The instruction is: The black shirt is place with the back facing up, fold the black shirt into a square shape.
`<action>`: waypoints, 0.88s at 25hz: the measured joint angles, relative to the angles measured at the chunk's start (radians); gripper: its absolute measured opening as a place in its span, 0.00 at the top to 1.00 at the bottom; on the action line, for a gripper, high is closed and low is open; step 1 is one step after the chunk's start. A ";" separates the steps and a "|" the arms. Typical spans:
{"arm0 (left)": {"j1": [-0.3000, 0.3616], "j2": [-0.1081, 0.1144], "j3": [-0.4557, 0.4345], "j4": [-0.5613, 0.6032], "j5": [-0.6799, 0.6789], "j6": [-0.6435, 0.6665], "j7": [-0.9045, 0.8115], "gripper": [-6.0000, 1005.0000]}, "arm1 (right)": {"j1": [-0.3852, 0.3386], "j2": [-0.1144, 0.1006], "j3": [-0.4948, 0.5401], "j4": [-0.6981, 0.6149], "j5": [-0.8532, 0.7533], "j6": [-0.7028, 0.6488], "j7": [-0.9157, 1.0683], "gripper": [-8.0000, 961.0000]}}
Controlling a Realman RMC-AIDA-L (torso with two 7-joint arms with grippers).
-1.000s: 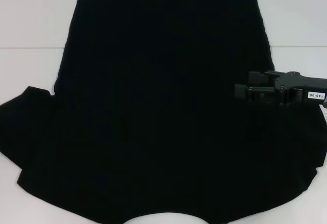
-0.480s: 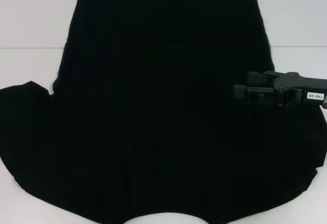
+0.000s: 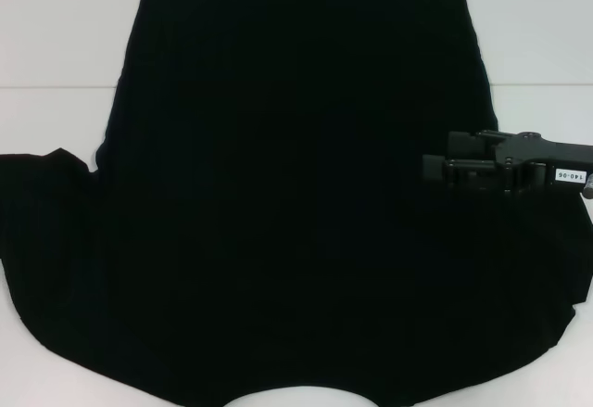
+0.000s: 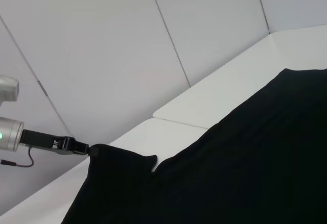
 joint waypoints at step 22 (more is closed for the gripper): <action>0.001 -0.042 0.050 -0.122 -0.399 0.386 0.151 0.97 | -0.001 0.000 0.005 0.000 0.000 0.000 -0.002 0.06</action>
